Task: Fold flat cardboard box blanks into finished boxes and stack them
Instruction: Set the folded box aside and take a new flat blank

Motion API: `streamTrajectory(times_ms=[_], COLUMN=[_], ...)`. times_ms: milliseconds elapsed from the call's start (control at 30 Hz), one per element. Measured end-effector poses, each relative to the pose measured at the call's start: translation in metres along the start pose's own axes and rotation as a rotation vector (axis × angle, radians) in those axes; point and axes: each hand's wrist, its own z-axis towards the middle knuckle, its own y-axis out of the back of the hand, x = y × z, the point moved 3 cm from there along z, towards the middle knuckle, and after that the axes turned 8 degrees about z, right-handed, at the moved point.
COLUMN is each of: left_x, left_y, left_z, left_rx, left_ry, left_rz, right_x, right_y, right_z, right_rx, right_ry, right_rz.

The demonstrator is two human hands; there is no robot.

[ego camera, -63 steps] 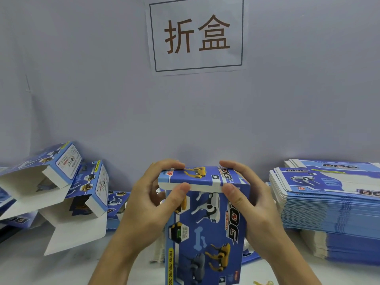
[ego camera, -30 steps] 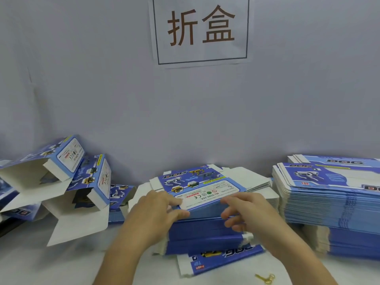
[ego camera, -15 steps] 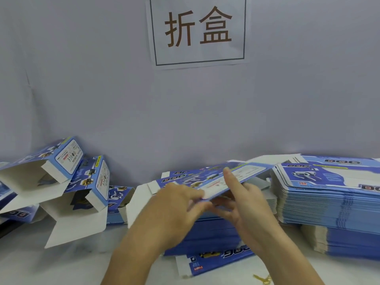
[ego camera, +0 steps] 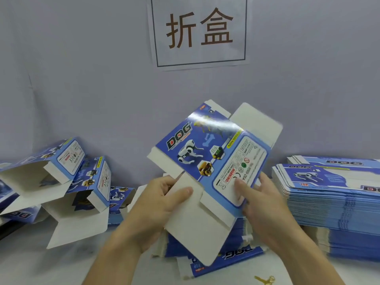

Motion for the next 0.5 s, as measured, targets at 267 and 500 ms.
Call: streamTrajectory(times_ms=[267, 500], left_x=[-0.009, -0.010], left_y=[-0.024, -0.027], left_z=[-0.002, -0.003], left_rx=[0.004, -0.171], left_ry=[-0.308, -0.463], left_rz=[0.319, 0.415], right_x=[0.002, -0.007], right_y=[-0.016, -0.007], right_z=[-0.005, 0.002], right_rx=[0.087, 0.128], right_ry=[0.097, 0.062], right_rz=[-0.476, -0.225])
